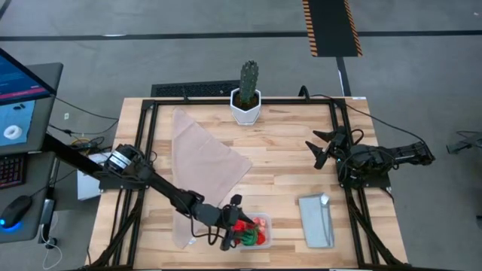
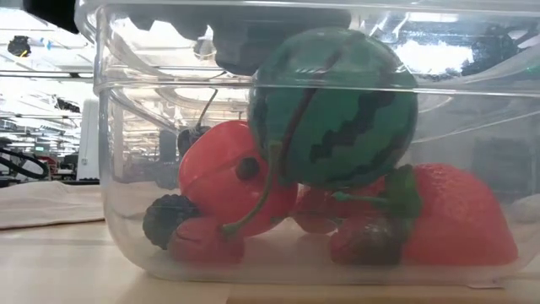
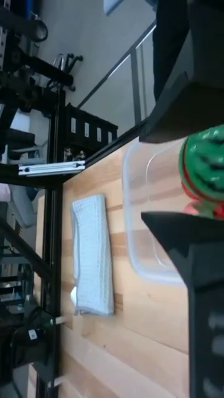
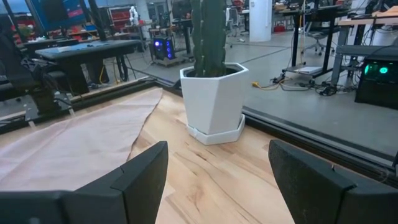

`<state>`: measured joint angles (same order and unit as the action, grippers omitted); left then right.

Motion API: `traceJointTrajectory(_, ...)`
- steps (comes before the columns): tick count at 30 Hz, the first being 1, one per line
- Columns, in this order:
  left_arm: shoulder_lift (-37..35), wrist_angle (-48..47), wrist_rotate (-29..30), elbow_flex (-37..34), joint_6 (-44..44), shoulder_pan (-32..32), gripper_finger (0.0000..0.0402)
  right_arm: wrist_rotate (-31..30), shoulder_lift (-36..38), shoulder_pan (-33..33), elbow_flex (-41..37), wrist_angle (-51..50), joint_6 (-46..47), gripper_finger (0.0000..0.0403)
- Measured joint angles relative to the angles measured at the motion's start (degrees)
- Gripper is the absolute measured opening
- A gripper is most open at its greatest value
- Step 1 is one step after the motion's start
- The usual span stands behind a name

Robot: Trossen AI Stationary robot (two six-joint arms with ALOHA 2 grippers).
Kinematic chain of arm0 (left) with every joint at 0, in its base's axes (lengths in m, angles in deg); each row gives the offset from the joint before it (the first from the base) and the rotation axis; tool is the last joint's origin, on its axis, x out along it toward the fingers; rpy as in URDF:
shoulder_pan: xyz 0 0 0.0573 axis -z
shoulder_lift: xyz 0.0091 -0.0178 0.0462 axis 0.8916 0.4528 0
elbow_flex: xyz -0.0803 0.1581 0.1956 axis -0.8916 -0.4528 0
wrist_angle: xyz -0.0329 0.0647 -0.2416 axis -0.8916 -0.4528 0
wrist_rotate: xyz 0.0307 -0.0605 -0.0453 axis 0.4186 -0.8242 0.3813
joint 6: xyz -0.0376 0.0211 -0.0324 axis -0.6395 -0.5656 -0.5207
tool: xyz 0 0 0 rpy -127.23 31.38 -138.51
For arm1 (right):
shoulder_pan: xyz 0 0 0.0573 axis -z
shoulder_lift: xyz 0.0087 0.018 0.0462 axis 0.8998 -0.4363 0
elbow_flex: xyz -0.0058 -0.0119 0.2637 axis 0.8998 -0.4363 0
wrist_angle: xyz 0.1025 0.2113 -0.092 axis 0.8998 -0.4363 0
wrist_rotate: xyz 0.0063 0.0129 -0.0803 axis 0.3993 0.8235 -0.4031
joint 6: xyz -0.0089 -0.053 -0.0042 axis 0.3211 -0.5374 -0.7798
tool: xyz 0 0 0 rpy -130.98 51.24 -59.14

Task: Pick and placing Produce into tupperware
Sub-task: Return to Home Position

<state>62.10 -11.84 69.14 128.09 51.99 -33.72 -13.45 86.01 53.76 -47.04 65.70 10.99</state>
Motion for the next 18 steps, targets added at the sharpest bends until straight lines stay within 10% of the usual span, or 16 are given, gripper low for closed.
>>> traceJointTrajectory(5, -0.02, 0.47, 1.26, 0.0, 1.16, 1.3, 0.0214, 0.02, 0.0, 0.0, 0.0, 0.0, 0.0, 0.0302)
traceJointTrajectory(12, -3.7, 6.79, 27.31, -1.96, 12.63, 9.09, 0.0221, 0.0, 0.02, 0.02, 0.0, 0.02, 0.0, 0.0302)
traceJointTrajectory(18, -14.89, 13.19, 13.7, -14.13, 13.96, 9.11, 0.0222, 0.02, 0.02, 0.0, 0.0, 0.0, 0.0, 0.0302)
